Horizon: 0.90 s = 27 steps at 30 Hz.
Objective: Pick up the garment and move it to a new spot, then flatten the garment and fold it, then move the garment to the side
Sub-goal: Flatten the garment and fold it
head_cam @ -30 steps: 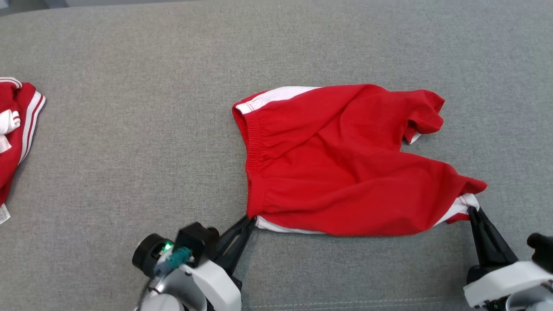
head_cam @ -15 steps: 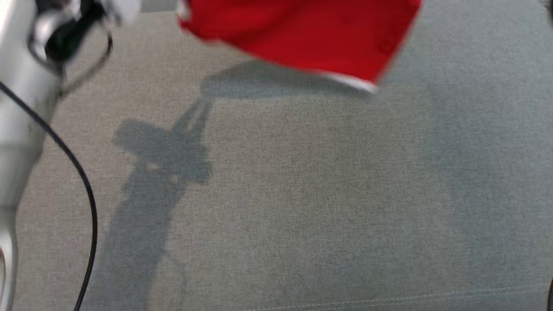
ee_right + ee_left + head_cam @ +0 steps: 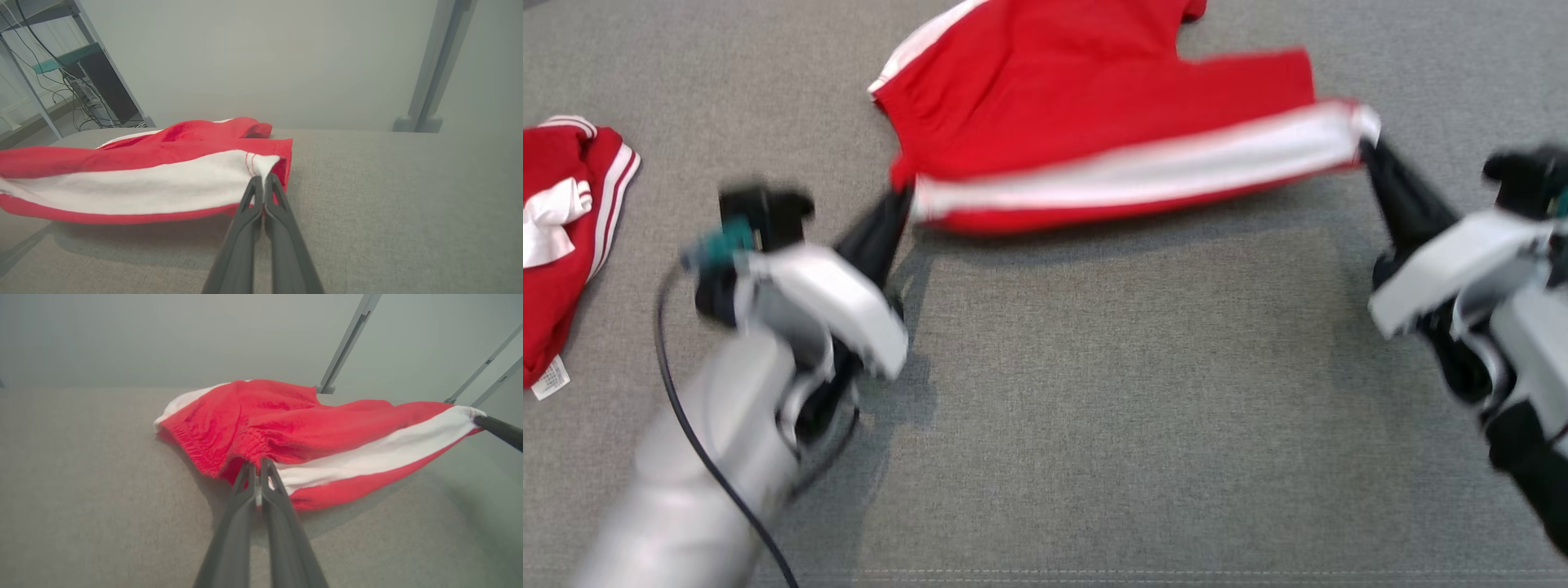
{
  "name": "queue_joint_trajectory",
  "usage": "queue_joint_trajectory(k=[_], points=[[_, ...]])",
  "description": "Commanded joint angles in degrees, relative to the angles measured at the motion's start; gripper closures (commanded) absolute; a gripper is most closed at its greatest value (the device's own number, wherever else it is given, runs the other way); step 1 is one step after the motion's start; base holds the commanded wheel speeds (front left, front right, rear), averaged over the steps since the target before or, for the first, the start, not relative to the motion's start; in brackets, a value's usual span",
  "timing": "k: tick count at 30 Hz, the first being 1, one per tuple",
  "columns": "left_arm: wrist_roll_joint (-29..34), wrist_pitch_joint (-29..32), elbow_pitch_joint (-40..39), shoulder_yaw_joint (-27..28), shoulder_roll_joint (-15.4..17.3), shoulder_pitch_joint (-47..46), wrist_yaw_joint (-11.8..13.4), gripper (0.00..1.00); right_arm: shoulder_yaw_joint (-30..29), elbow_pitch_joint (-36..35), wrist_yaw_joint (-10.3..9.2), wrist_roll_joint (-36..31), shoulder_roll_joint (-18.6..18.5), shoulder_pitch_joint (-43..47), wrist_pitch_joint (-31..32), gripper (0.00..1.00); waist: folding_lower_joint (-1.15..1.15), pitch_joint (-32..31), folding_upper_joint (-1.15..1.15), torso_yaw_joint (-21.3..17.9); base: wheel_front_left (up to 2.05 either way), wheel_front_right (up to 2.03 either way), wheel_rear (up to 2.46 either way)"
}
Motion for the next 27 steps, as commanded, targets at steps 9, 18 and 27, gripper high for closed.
queue_joint_trajectory(k=[9, 18, 27], points=[[2.7, -5.8, -6.3, -0.8, 2.3, 10.3, 6.2, 1.00, -5.0, -10.1, 0.00, 5.2, -1.4, 18.6, -2.5, 1.00, 0.00, 0.8, 0.00, 0.4, 0.00, 0.00, 0.00], [3.4, -7.0, -18.1, 0.2, 6.5, 23.2, 16.0, 1.00, -13.9, -17.7, 0.00, -1.9, 3.0, 34.7, -2.4, 1.00, 0.00, -3.3, 0.00, -2.0, 0.00, 0.00, 0.00], [2.0, -6.1, -26.2, 1.1, 8.7, 30.6, 21.2, 1.00, -19.3, -22.2, 0.00, -9.1, 8.0, 42.6, 2.2, 1.00, 0.00, -4.9, 0.00, -1.7, 0.00, 0.00, 0.00]])
